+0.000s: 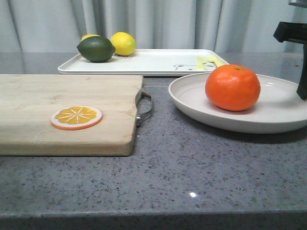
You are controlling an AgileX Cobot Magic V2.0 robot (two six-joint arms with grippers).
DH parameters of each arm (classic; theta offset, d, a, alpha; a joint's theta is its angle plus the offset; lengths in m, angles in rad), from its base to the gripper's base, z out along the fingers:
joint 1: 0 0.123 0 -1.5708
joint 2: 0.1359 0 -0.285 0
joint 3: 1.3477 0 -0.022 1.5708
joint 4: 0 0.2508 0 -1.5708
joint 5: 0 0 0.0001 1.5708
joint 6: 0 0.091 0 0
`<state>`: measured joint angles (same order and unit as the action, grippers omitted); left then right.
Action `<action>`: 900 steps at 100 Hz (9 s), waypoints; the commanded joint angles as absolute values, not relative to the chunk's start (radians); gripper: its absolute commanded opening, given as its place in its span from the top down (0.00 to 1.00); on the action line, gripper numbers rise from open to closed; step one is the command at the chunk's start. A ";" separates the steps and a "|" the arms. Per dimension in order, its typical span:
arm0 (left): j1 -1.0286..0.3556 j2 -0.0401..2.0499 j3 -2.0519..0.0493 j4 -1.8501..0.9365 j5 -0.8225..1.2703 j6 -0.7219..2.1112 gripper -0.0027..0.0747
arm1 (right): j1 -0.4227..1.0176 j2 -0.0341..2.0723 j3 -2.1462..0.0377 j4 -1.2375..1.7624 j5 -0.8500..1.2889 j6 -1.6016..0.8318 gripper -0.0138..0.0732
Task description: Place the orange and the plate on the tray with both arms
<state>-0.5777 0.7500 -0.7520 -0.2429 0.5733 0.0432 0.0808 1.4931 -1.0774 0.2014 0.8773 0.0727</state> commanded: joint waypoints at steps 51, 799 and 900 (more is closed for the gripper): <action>-0.574 0.745 -0.777 -0.257 0.498 0.036 0.99 | 0.073 1.431 -1.132 0.283 0.848 0.059 0.92; -0.293 0.034 -0.217 -0.165 0.114 0.034 0.99 | 0.149 0.253 -0.468 0.222 0.472 -0.048 0.92; 0.025 -0.035 0.024 -0.051 0.035 -0.062 0.99 | 0.149 0.253 -0.468 0.222 0.472 -0.048 0.92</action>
<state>0.0177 -0.0044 0.0001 -0.0480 0.1031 -0.0640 0.1518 0.2455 -0.4470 0.2211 0.5460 -0.0385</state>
